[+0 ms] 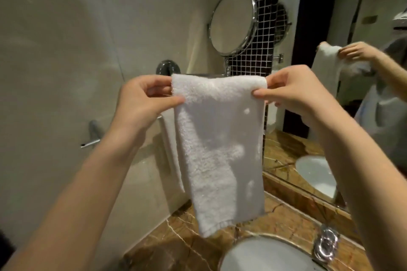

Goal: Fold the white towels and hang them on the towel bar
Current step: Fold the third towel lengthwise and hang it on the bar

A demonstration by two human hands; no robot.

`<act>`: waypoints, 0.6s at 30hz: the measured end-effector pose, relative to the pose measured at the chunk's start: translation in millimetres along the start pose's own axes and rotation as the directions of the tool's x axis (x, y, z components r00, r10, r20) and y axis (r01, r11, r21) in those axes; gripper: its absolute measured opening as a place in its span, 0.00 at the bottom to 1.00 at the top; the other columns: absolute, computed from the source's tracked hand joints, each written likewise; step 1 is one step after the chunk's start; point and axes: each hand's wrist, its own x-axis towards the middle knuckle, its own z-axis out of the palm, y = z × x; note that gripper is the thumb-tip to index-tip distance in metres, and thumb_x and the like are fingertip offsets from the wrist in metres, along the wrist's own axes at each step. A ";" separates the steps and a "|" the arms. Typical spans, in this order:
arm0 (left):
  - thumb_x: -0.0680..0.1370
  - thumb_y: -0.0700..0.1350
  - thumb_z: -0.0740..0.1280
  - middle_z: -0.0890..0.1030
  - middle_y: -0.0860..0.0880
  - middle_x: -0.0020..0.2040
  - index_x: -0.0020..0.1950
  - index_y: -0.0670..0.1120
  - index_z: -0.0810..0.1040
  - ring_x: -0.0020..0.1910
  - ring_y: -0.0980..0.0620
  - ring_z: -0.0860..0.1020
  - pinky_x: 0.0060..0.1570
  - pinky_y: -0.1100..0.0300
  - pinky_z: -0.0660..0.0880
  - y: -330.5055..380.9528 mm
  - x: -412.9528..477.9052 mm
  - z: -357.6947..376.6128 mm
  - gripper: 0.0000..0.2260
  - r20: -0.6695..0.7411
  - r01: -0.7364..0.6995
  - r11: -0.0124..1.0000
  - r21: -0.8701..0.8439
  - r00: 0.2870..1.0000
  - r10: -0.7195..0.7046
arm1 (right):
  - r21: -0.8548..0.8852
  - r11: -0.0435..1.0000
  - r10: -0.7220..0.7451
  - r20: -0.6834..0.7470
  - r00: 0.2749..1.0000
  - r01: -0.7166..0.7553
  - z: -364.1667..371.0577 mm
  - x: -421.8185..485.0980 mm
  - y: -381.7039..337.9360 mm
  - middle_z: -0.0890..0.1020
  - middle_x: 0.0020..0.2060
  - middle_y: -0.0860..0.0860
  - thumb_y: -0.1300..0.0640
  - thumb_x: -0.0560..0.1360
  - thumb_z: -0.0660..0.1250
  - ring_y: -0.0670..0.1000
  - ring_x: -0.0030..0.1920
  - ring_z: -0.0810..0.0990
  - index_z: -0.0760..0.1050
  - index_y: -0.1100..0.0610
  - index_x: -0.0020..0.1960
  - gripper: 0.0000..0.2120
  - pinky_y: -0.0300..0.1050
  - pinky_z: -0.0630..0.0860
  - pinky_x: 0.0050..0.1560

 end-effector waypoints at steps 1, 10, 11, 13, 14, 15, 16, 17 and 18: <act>0.66 0.31 0.75 0.83 0.47 0.40 0.50 0.42 0.82 0.35 0.61 0.79 0.41 0.68 0.77 2.7 1.9 -5.8 0.15 -0.020 0.000 1.000 0.014 1.000 0.001 | 0.010 1.000 -0.020 0.005 1.000 0.020 4.4 6.1 -3.9 0.84 0.35 0.58 0.55 0.69 0.75 0.52 0.38 0.81 0.83 0.61 0.39 0.08 0.49 0.77 0.44; 0.67 0.31 0.74 0.81 0.45 0.41 0.50 0.41 0.80 0.37 0.57 0.79 0.40 0.67 0.77 29.1 24.9 -61.3 0.14 -0.155 -0.023 0.994 0.111 0.987 0.041 | 0.083 0.984 -0.164 0.065 0.984 0.158 39.8 55.3 -48.3 0.82 0.38 0.66 0.56 0.68 0.75 0.52 0.34 0.78 0.81 0.67 0.41 0.12 0.50 0.78 0.41; 0.67 0.31 0.74 0.81 0.45 0.42 0.52 0.40 0.80 0.37 0.57 0.79 0.39 0.67 0.77 31.3 27.7 -66.2 0.15 -0.166 -0.023 0.992 0.121 0.985 0.043 | 0.092 0.982 -0.171 0.069 0.983 0.164 42.9 59.7 -53.2 0.83 0.37 0.65 0.56 0.67 0.75 0.52 0.34 0.78 0.81 0.66 0.40 0.12 0.51 0.77 0.42; 0.67 0.31 0.74 0.80 0.47 0.41 0.51 0.41 0.80 0.35 0.60 0.79 0.37 0.68 0.76 35.9 35.1 -76.2 0.15 -0.199 -0.021 0.990 0.136 0.979 0.048 | 0.112 0.977 -0.193 0.081 0.978 0.183 49.2 69.5 -63.6 0.83 0.35 0.62 0.55 0.67 0.76 0.52 0.34 0.77 0.82 0.65 0.40 0.12 0.50 0.75 0.41; 0.67 0.31 0.74 0.79 0.47 0.40 0.50 0.42 0.80 0.35 0.60 0.79 0.37 0.69 0.76 38.0 39.0 -80.6 0.14 -0.213 -0.020 0.990 0.141 0.976 0.050 | 0.112 0.975 -0.200 0.081 0.977 0.190 52.0 74.0 -69.2 0.83 0.34 0.61 0.55 0.67 0.76 0.51 0.34 0.77 0.82 0.65 0.40 0.12 0.48 0.74 0.41; 0.67 0.31 0.74 0.79 0.48 0.39 0.49 0.43 0.79 0.35 0.60 0.79 0.38 0.68 0.76 40.5 43.0 -86.1 0.14 -0.226 -0.018 0.989 0.145 0.973 0.051 | 0.115 0.974 -0.204 0.083 0.975 0.194 55.0 79.2 -75.5 0.82 0.33 0.59 0.55 0.67 0.76 0.50 0.33 0.77 0.82 0.65 0.40 0.12 0.47 0.74 0.40; 0.67 0.32 0.74 0.79 0.48 0.39 0.51 0.42 0.79 0.37 0.59 0.79 0.40 0.67 0.77 42.8 47.0 -91.4 0.15 -0.235 -0.015 0.989 0.146 0.971 0.050 | 0.126 0.974 -0.202 0.087 0.976 0.190 56.8 84.3 -81.5 0.82 0.31 0.57 0.56 0.67 0.76 0.48 0.31 0.77 0.82 0.64 0.39 0.11 0.46 0.75 0.40; 0.67 0.32 0.74 0.79 0.48 0.40 0.52 0.42 0.79 0.39 0.56 0.79 0.42 0.65 0.78 45.7 51.4 -97.2 0.16 -0.239 -0.013 0.989 0.145 0.970 0.047 | 0.143 0.973 -0.197 0.093 0.976 0.182 58.5 90.0 -88.5 0.81 0.30 0.55 0.56 0.67 0.76 0.45 0.29 0.77 0.81 0.63 0.39 0.10 0.43 0.76 0.39; 0.67 0.32 0.74 0.79 0.47 0.42 0.54 0.41 0.79 0.41 0.55 0.79 0.45 0.64 0.78 48.8 55.5 -102.5 0.16 -0.238 -0.011 0.990 0.144 0.970 0.045 | 0.163 0.971 -0.193 0.099 0.976 0.175 59.3 95.6 -95.5 0.80 0.29 0.53 0.57 0.68 0.76 0.43 0.27 0.77 0.81 0.62 0.38 0.08 0.41 0.78 0.38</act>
